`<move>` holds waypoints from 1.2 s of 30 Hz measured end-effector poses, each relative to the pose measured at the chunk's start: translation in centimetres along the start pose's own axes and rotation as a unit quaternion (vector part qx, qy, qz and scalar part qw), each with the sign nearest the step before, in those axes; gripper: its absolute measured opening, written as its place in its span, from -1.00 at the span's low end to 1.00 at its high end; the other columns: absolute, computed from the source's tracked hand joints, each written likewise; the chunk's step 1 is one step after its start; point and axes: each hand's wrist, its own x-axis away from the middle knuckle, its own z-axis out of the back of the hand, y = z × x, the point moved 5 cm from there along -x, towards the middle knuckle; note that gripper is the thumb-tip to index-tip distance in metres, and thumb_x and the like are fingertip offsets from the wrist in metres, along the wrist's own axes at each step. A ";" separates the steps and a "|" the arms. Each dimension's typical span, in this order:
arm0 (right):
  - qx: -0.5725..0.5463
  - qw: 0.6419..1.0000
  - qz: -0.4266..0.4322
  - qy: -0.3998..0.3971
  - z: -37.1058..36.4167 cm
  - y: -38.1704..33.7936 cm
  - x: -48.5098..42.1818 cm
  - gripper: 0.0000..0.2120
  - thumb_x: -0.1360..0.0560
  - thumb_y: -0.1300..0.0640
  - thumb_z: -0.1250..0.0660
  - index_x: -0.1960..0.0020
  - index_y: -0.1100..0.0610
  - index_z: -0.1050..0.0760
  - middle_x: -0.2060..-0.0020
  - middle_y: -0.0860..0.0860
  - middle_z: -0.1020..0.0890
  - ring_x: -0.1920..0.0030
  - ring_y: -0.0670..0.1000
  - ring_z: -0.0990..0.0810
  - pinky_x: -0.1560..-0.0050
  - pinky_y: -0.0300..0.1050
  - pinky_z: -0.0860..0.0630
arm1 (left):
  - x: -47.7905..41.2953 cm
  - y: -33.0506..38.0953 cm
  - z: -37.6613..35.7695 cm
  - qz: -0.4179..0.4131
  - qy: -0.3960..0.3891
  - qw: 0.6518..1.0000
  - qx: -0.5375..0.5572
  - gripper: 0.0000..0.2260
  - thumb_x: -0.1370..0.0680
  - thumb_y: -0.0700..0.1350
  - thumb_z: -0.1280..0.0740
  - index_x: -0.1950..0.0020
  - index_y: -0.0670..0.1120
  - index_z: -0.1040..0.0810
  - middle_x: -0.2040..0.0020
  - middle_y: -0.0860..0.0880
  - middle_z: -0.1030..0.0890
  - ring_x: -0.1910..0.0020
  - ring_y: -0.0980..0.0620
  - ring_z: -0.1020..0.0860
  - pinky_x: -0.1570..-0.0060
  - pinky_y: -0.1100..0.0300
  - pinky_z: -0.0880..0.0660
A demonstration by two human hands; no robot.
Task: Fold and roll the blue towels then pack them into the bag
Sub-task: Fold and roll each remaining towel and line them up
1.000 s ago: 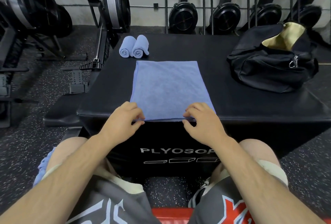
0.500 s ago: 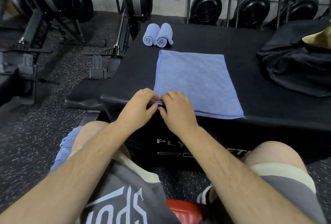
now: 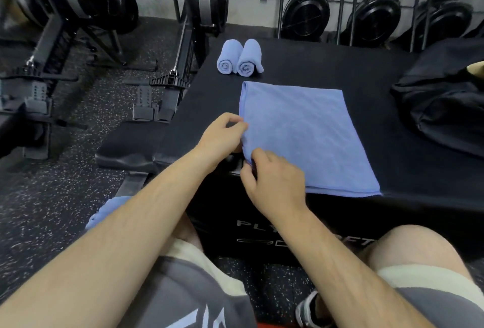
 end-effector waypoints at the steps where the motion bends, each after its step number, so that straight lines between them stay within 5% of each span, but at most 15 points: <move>1: 0.007 1.000 -0.002 0.003 0.1 -0.1 0.0 -0.80 -0.46 -0.01 -0.27 0.26 0.08 -0.43 0.44 0.01 -0.49 0.50 0.14 -0.48 0.41 -0.16 -0.08 | -1.3 0.5 -0.4 -0.004 -0.007 1.000 -0.020 -0.82 -0.54 -0.02 -0.37 -0.13 0.04 -0.59 -0.05 0.02 -0.63 0.14 0.05 -0.61 0.07 0.14 -0.59; 6: 0.040 0.999 0.005 0.021 0.9 -0.3 -0.1 -0.75 -0.41 -0.03 -0.41 0.29 0.06 -0.40 0.47 -0.01 -0.46 0.55 0.11 -0.46 0.41 -0.17 -0.07 | -8.0 2.7 -2.9 -0.029 -0.018 0.993 -0.113 -0.74 -0.55 -0.13 -0.40 -0.24 -0.01 -0.61 -0.10 0.08 -0.57 0.03 0.14 -0.55 0.16 0.33 -0.44; 11: 0.048 0.999 0.013 0.017 1.0 -0.6 0.4 -0.78 -0.45 -0.05 -0.23 0.31 0.04 -0.40 0.48 -0.03 -0.44 0.55 0.08 -0.44 0.41 -0.15 -0.10 | -14.0 3.7 -3.7 -0.041 0.003 0.972 -0.231 -0.69 -0.57 -0.23 -0.29 -0.29 -0.02 -0.56 -0.29 0.03 -0.53 -0.23 0.00 -0.53 -0.25 0.13 -0.49; 15: 0.034 0.999 0.014 0.007 1.0 -0.8 0.4 -0.76 -0.47 -0.03 -0.21 0.32 0.04 -0.41 0.48 -0.02 -0.45 0.54 0.09 -0.45 0.46 -0.15 -0.20 | -16.7 3.7 -2.2 -0.044 0.045 0.967 -0.247 -0.59 -0.59 -0.29 -0.22 -0.43 -0.09 -0.49 -0.41 -0.04 -0.48 -0.28 -0.05 -0.52 -0.17 0.18 -0.46; 17: 0.002 1.000 0.002 -0.014 0.8 -1.1 0.1 -0.76 -0.47 -0.04 -0.21 0.33 0.04 -0.37 0.49 -0.03 -0.45 0.55 0.08 -0.43 0.45 -0.16 -0.16 | -17.5 3.7 -0.7 -0.044 0.060 0.962 -0.264 -0.62 -0.59 -0.33 -0.20 -0.37 -0.11 -0.54 -0.32 -0.05 -0.53 -0.18 -0.04 -0.51 -0.08 0.22 -0.41; 19: -0.054 0.997 -0.028 -0.053 0.4 -1.7 -0.5 -0.76 -0.45 -0.04 -0.23 0.32 0.02 -0.29 0.49 -0.03 -0.45 0.53 0.09 -0.43 0.43 -0.17 -0.12 | -17.9 3.5 1.4 -0.041 0.071 0.954 -0.289 -0.70 -0.56 -0.37 -0.18 -0.04 -0.05 -0.61 0.02 -0.03 -0.53 0.00 -0.07 -0.42 0.11 0.21 -0.38; 21: -0.146 0.983 -0.066 -0.089 0.1 -2.8 -1.4 -0.71 -0.48 -0.02 -0.28 0.31 0.04 -0.23 0.46 -0.02 -0.46 0.45 0.14 -0.42 0.41 -0.12 -0.19 | -18.2 3.6 3.7 -0.034 0.089 0.949 -0.299 -0.64 -0.52 -0.41 -0.16 0.27 0.06 -0.38 0.25 0.03 -0.33 0.05 0.00 -0.27 0.33 0.19 -0.19; 24: -0.303 0.932 -0.137 -0.142 -0.6 -4.0 -2.4 -0.65 -0.52 0.00 -0.30 0.33 0.12 -0.26 0.48 0.01 -0.44 0.39 0.11 -0.37 0.31 0.01 -0.40 | -17.7 4.1 6.5 -0.024 0.111 0.952 -0.284 -0.67 -0.49 -0.38 -0.16 0.26 0.06 -0.37 0.22 0.02 -0.35 0.09 -0.01 -0.28 0.22 0.17 -0.21; 28: -0.371 0.901 -0.191 -0.118 0.8 -2.8 -2.7 -0.60 -0.53 0.01 -0.30 0.37 0.13 -0.24 0.54 0.02 -0.34 0.43 0.06 -0.30 0.27 0.04 -0.43 | -17.1 6.1 6.6 -0.041 0.115 0.964 -0.237 -0.74 -0.53 -0.32 -0.26 0.01 0.03 -0.59 0.11 -0.04 -0.51 0.15 -0.06 -0.46 0.17 0.21 -0.36; 31: -0.381 0.893 -0.221 -0.092 2.0 -0.4 -1.9 -0.60 -0.53 0.02 -0.30 0.38 0.12 -0.22 0.53 0.01 -0.33 0.42 0.04 -0.29 0.29 0.03 -0.42 | -17.0 7.8 3.6 -0.059 0.095 0.966 -0.234 -0.67 -0.49 -0.34 -0.27 0.28 0.08 -0.34 0.22 -0.04 -0.38 0.21 -0.03 -0.37 0.26 0.18 -0.30; 36: -0.372 0.890 -0.255 -0.066 3.5 3.8 0.3 -0.59 -0.54 0.03 -0.30 0.38 0.11 -0.21 0.50 -0.03 -0.33 0.42 -0.04 -0.30 0.38 -0.19 -0.32 | -16.5 10.0 -3.3 -0.069 0.072 0.956 -0.275 -0.66 -0.57 -0.30 -0.28 0.30 0.02 -0.28 0.30 0.03 -0.35 0.12 -0.05 -0.43 0.25 0.19 -0.36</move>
